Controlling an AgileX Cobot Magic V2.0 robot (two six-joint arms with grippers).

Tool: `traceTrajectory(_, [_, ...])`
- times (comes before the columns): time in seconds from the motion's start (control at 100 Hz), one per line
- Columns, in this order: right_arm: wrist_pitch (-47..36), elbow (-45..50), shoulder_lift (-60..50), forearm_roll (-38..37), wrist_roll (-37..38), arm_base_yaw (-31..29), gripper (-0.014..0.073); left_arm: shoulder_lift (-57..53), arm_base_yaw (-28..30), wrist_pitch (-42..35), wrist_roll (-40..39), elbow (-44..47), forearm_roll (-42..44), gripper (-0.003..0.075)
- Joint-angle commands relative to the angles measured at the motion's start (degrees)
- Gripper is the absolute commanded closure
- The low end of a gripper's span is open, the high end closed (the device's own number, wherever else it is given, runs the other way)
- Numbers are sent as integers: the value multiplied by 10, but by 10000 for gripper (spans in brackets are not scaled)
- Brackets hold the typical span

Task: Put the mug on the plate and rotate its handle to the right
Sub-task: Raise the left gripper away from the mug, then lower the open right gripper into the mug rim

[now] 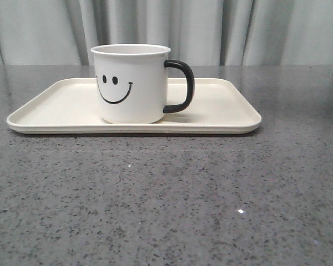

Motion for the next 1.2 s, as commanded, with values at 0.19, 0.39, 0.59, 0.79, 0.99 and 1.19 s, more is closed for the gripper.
traceTrajectory(0.19, [-19,-22,51,22,1,55,159,0,-3,-14,-8,-6,16,740])
traceTrajectory(0.39, [-20,-22,87,-18,1,92,159,0,-3,-14,-8,-6,16,740])
traceTrajectory(0.59, [-17,-22,119,-57,28,110,159,0,-3,-13,-8,-6,16,740])
traceTrajectory(0.79, [-13,-22,155,-76,35,110,159,0,-3,-10,-8,-6,13,740])
traceTrajectory(0.99, [-4,-22,189,-77,46,110,159,0,-3,-10,-8,-6,12,740])
traceTrajectory(1.19, [9,-22,214,-78,46,110,159,0,-3,-10,-8,-6,12,740])
